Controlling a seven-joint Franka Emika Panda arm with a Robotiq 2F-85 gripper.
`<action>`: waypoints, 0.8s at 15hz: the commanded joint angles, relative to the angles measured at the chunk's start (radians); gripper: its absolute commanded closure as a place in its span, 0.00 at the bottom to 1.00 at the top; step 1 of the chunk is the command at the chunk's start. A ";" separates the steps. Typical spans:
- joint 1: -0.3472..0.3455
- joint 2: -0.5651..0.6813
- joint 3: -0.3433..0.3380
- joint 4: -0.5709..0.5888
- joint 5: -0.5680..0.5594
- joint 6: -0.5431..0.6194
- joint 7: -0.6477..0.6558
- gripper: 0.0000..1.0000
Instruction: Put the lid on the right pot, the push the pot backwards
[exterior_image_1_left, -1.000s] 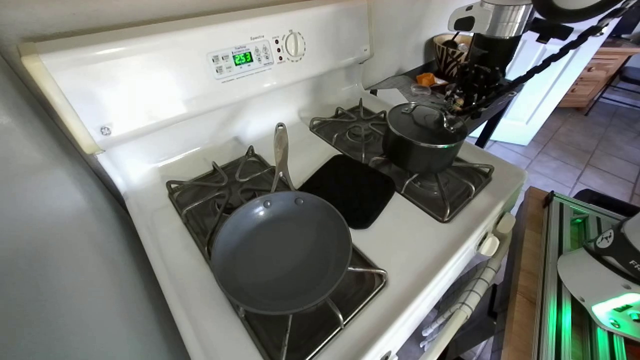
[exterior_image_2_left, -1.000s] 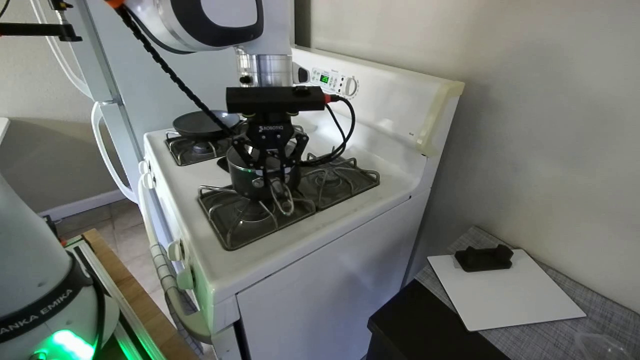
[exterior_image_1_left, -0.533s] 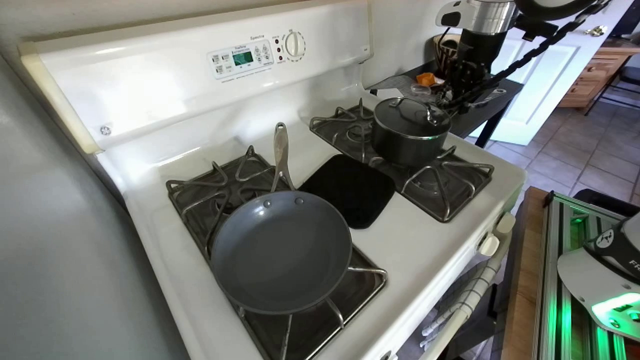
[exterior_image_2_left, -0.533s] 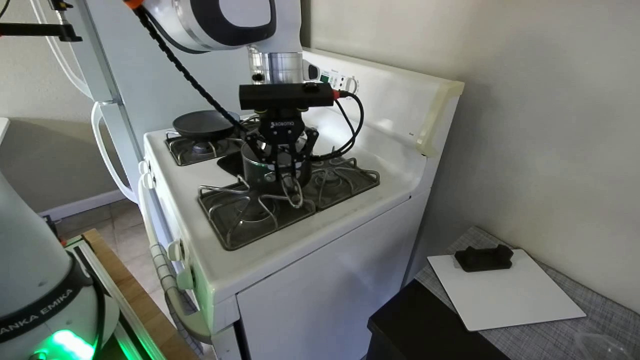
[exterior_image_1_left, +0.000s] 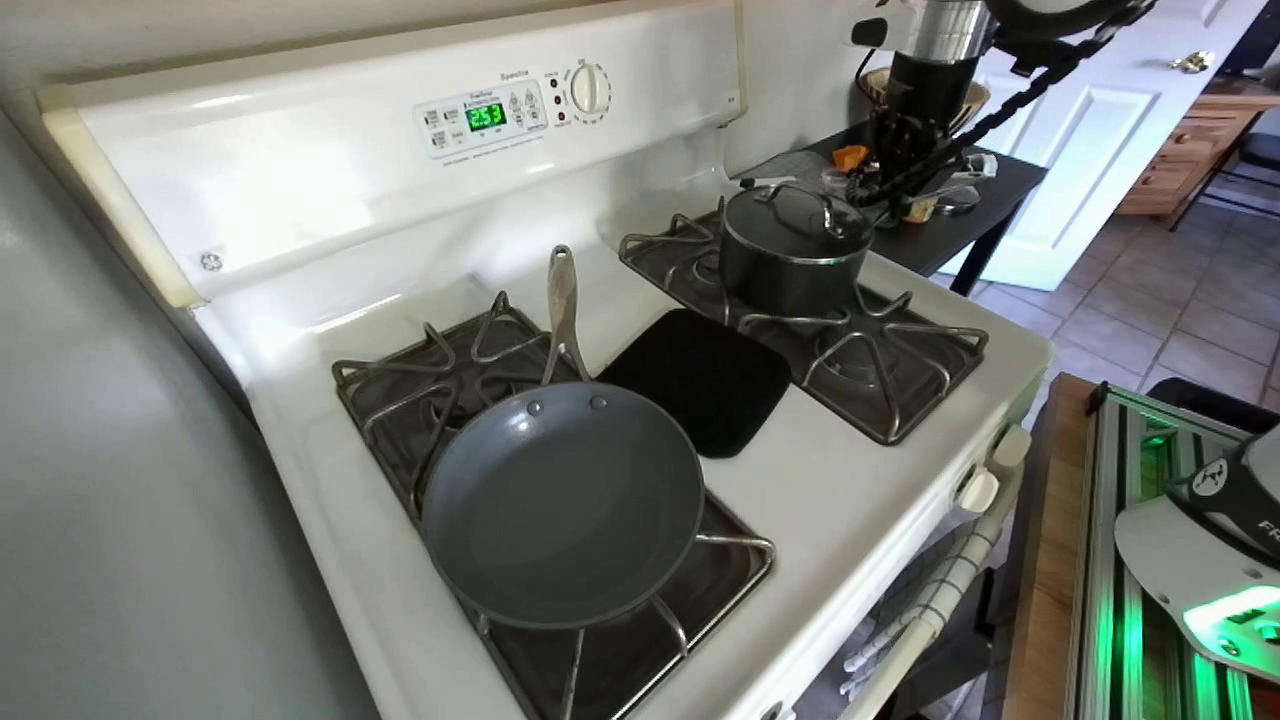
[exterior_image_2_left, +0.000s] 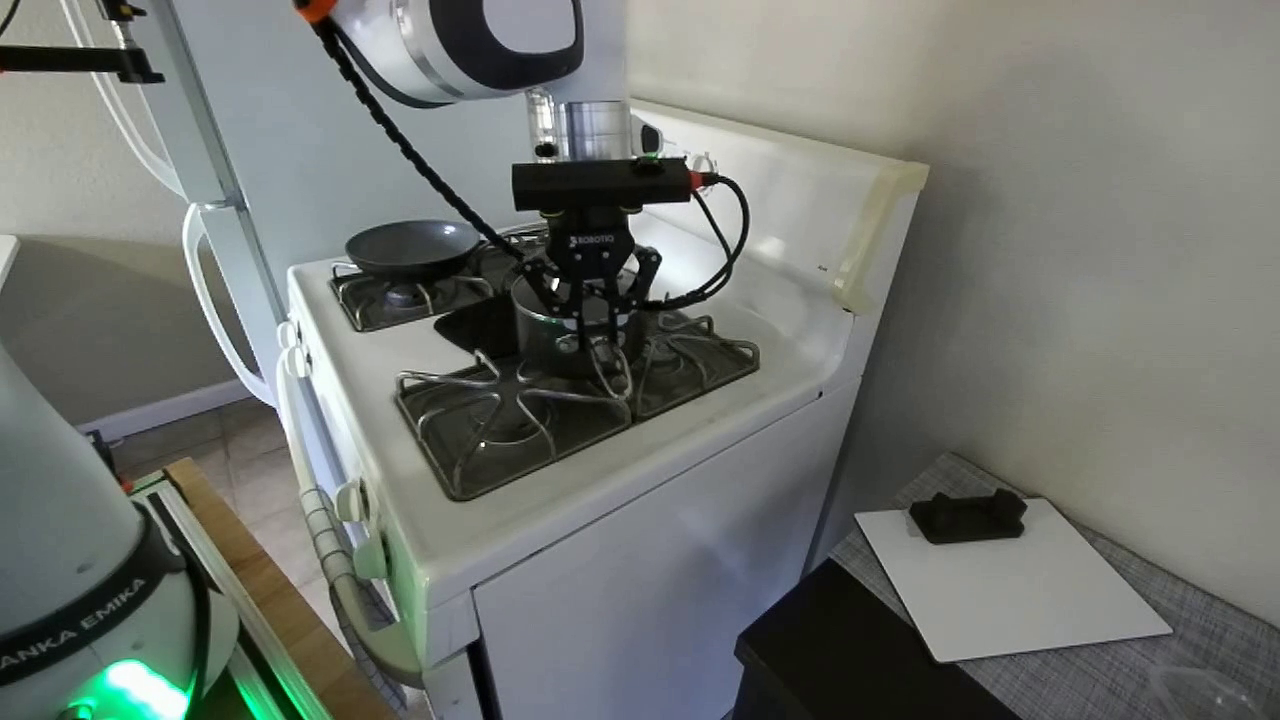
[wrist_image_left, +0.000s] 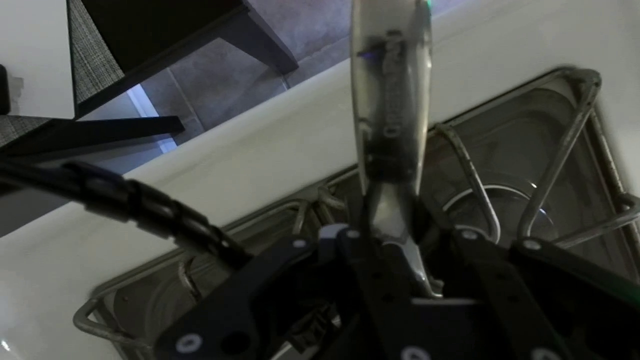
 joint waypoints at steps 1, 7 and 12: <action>0.002 0.061 0.002 0.066 0.028 0.020 0.017 0.94; -0.001 0.133 0.009 0.155 0.046 0.020 0.008 0.94; -0.007 0.178 0.016 0.209 0.040 0.017 0.015 0.94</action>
